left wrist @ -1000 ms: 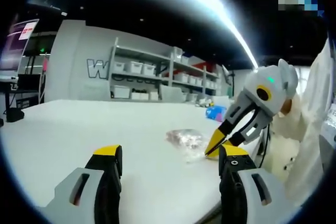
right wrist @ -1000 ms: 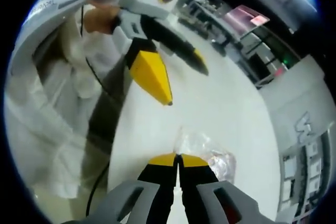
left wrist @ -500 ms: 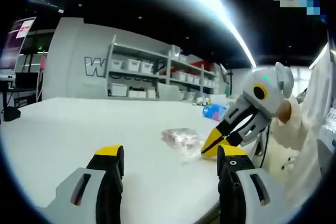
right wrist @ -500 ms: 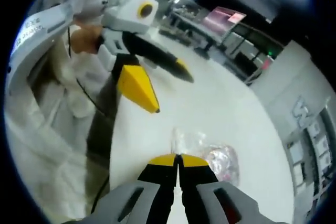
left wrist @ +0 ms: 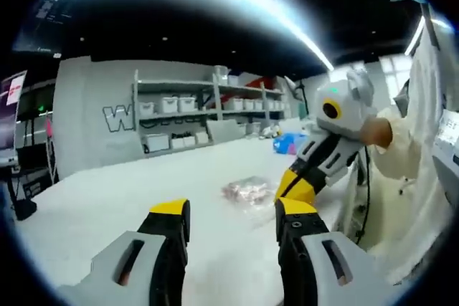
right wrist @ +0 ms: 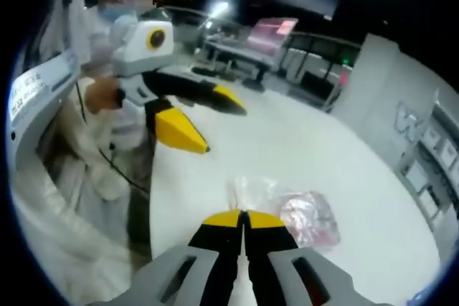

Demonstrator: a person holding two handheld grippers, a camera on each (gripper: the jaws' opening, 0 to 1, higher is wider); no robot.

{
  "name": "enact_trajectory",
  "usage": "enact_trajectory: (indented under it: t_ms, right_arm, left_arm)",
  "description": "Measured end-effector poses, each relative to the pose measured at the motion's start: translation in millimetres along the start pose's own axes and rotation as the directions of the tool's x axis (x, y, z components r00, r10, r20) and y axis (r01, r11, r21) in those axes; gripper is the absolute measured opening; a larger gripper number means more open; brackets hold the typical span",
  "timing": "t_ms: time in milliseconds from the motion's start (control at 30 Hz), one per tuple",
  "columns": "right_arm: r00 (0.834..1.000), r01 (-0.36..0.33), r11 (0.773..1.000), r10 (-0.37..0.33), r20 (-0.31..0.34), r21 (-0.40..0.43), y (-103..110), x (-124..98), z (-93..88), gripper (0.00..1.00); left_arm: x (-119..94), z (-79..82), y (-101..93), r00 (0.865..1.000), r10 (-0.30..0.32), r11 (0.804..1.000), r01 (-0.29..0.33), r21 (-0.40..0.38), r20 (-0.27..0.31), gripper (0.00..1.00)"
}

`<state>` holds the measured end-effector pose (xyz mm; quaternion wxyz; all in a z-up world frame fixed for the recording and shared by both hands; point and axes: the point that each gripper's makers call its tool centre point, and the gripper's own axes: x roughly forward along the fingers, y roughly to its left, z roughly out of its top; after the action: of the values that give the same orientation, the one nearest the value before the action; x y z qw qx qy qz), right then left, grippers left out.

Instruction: Open the resealable bag by pulling the two sides of the seal apart until the entire bag opening is separated and visibly accessible.

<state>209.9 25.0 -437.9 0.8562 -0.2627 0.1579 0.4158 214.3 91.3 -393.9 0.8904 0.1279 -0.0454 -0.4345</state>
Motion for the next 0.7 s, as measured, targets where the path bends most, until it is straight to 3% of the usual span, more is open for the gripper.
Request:
enact_trajectory:
  t_ms: [100, 133, 200, 267, 300, 367, 500, 633, 667, 700]
  right_arm:
    - [0.999, 0.006, 0.999, -0.007, 0.031, 0.047, -3, 0, 2.0, 0.00]
    - [0.999, 0.007, 0.998, -0.010, 0.044, 0.063, -4, 0, 3.2, 0.00]
    - [0.997, 0.003, 0.993, -0.012, 0.078, 0.114, -6, -1, 6.1, 0.00]
    - [0.995, -0.007, 0.989, -0.007, 0.097, 0.145, -6, -1, 7.0, 0.00]
    - [0.994, -0.008, 0.986, -0.011, 0.112, 0.166, -7, -1, 8.1, 0.00]
    - [0.992, -0.014, 0.982, -0.009, 0.125, 0.187, -9, -2, 7.4, 0.00]
    - [0.986, -0.016, 0.973, -0.023, 0.165, 0.231, -12, -4, 10.3, 0.00]
    - [0.973, -0.042, 0.956, -0.027, 0.229, 0.290, -15, -6, 19.6, 0.00]
    - [0.972, -0.046, 0.954, -0.025, 0.234, 0.297, -15, -6, 19.7, 0.00]
    - [0.970, -0.054, 0.950, -0.024, 0.242, 0.308, -15, -5, 19.8, 0.00]
  left_arm:
    - [2, -2.3, -4.3, 0.999, -0.009, 0.979, 0.019, 0.201, -0.050, 0.44]
    - [3, -2.7, -5.4, 0.998, -0.004, 0.957, 0.023, 0.288, -0.067, 0.44]
    - [7, 0.2, -10.2, 0.997, 0.001, 0.888, 0.033, 0.458, -0.073, 0.44]
    - [10, 2.0, -19.9, 0.997, -0.019, 0.828, 0.057, 0.558, -0.074, 0.42]
    - [12, -0.6, -26.0, 0.995, -0.039, 0.851, 0.080, 0.519, -0.088, 0.40]
    - [13, -0.2, -30.0, 0.994, -0.055, 0.851, 0.097, 0.517, -0.097, 0.33]
    - [15, 4.1, -31.7, 0.995, -0.057, 0.844, 0.090, 0.529, -0.078, 0.32]
    - [20, 4.7, -41.0, 0.993, -0.085, 0.860, 0.116, 0.496, -0.084, 0.32]
    - [21, 4.6, -43.7, 0.992, -0.090, 0.857, 0.121, 0.501, -0.086, 0.31]
    - [22, 5.6, -46.0, 0.992, -0.098, 0.841, 0.128, 0.526, -0.085, 0.31]
